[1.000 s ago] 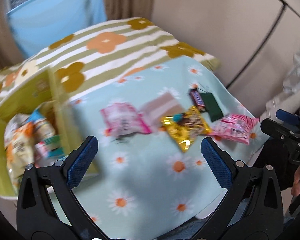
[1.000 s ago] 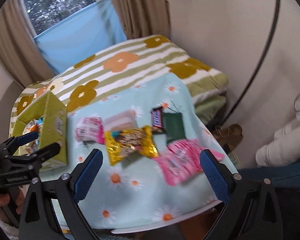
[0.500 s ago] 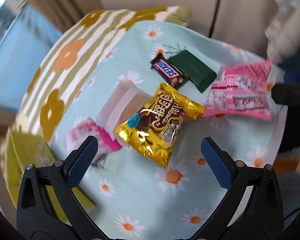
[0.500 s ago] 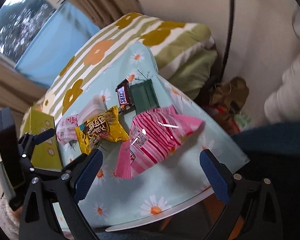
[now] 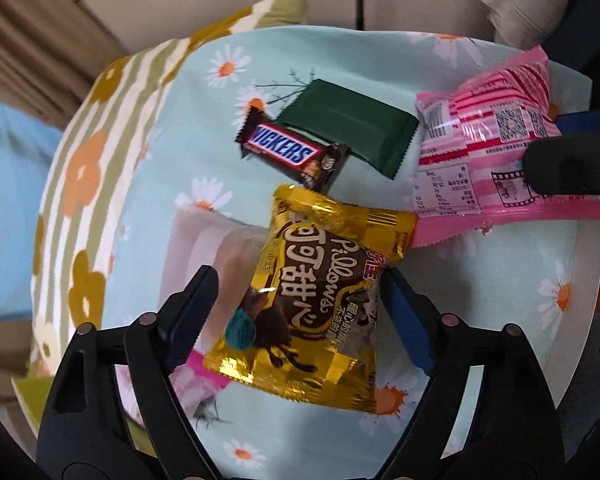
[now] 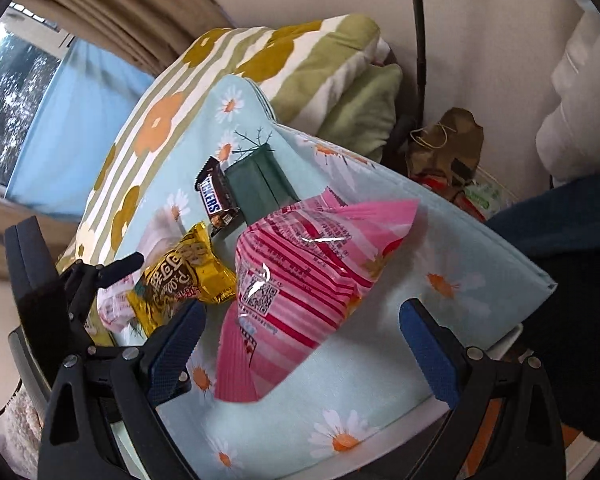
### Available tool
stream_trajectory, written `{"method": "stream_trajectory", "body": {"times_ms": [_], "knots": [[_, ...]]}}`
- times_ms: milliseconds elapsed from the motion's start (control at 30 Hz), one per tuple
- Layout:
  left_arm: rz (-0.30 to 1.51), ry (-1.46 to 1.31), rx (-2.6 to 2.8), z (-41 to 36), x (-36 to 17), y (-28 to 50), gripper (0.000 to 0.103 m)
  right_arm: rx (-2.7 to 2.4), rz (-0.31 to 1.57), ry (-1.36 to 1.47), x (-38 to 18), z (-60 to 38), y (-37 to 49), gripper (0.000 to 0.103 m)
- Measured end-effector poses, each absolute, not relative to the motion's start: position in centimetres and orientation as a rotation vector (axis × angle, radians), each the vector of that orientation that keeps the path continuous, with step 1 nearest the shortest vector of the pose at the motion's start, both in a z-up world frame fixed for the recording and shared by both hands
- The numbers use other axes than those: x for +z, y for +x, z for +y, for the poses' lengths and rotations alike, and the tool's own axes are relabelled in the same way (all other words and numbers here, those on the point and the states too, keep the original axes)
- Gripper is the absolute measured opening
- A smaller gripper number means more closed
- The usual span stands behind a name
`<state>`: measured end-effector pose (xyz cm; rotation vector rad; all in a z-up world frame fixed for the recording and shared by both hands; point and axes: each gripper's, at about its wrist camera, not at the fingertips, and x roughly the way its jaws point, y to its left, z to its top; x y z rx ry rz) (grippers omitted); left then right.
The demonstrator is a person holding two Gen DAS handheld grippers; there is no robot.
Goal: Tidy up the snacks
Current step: 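Grasp the gold Pillows bag with the left tool while the right tool grasps the pink striped bag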
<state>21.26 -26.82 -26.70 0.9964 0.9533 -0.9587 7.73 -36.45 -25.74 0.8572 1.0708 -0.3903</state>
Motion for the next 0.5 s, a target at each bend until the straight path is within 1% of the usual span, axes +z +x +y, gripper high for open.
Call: {"method": "stream_trajectory", "body": {"times_ms": [67, 100, 167, 233, 267, 400, 500], "knots": [[0.944, 1.017, -0.98, -26.9, -27.0, 21.1, 0.075, -0.397, 1.073, 0.881, -26.2, -36.5, 7.9, 0.097], [0.943, 1.024, -0.99, -27.0, -27.2, 21.1, 0.07, -0.401, 1.074, 0.897, -26.5, -36.6, 8.0, 0.097], [0.95, 1.045, -0.999, -27.1, -27.7, 21.0, 0.067, -0.405, 1.074, 0.92, -26.9, -36.7, 8.0, 0.097], [0.971, 1.06, -0.998, -27.1, -28.4, 21.1, 0.062, -0.411, 1.074, 0.935, -27.2, -36.8, 8.1, 0.097], [0.989, 1.056, -1.001, -27.1, -28.7, 21.2, 0.061, -0.413, 1.073, 0.939, -27.3, -36.9, 8.2, 0.097], [1.009, 1.009, -1.01, -26.8, -28.6, 21.8, 0.053, -0.422, 1.068, 0.947, -27.6, -37.2, 8.6, 0.097], [1.039, 0.96, -0.995, -26.6, -28.4, 22.4, 0.052, -0.421, 1.061, 0.966, -27.9, -37.5, 8.7, 0.097]]}}
